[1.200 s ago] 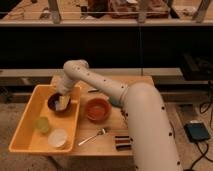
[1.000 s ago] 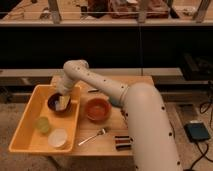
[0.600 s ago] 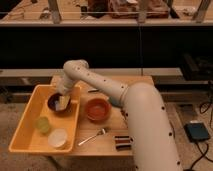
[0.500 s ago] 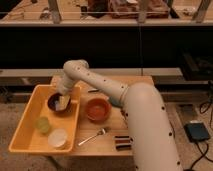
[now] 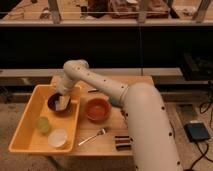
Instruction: Place towel in red bowl
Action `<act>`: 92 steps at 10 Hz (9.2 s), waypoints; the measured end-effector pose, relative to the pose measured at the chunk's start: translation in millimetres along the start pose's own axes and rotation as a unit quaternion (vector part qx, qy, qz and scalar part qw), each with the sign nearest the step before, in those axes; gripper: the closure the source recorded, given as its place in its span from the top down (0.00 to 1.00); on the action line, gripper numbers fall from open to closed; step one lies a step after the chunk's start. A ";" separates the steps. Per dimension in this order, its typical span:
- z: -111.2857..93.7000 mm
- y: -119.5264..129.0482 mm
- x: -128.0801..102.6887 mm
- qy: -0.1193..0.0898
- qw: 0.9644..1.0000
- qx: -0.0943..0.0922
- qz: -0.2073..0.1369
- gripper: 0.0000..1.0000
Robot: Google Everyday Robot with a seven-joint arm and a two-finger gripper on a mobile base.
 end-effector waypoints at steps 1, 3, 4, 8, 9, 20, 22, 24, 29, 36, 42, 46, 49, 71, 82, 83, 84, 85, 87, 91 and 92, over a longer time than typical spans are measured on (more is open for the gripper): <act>0.0 0.0 0.0 0.000 1.000 0.000 0.000 0.80; 0.0 0.0 0.0 0.000 1.000 0.000 0.000 0.80; 0.0 0.0 0.0 0.000 1.000 0.000 0.000 0.80; 0.0 0.0 0.0 0.000 1.000 0.000 0.000 0.80; 0.0 -0.1 0.1 0.000 1.000 0.000 0.000 0.80; -53.6 -36.8 -34.9 0.023 0.982 -0.036 -0.185 0.80; -51.0 -27.2 -39.6 0.070 0.966 -0.054 -0.245 0.80; -54.6 -20.5 -35.4 0.097 0.946 -0.059 -0.304 0.80; -50.1 -23.0 -31.1 0.095 0.939 -0.062 -0.324 0.80; -27.1 -5.9 -8.4 0.093 0.929 -0.101 -0.345 0.60; -12.7 -0.2 5.2 0.091 0.925 -0.125 -0.346 0.55; 0.5 3.3 20.0 0.087 0.921 -0.145 -0.350 0.55; 5.0 9.2 29.2 0.084 0.920 -0.156 -0.349 0.55; 21.9 7.4 32.9 0.061 0.926 -0.159 -0.336 0.00; -189.6 -12.7 -43.0 0.123 0.936 -0.028 -0.328 0.00; -200.1 -1.4 -42.5 0.127 0.940 -0.029 -0.316 0.00; -208.1 18.2 -39.1 0.131 0.945 -0.034 -0.298 0.00; -209.8 31.9 -35.0 0.132 0.949 -0.037 -0.286 0.00; -198.5 73.6 -19.9 0.128 0.959 -0.051 -0.249 0.00; -142.4 161.9 32.3 0.112 0.977 -0.074 -0.167 0.00; -131.1 181.0 45.4 0.110 0.981 -0.074 -0.142 0.00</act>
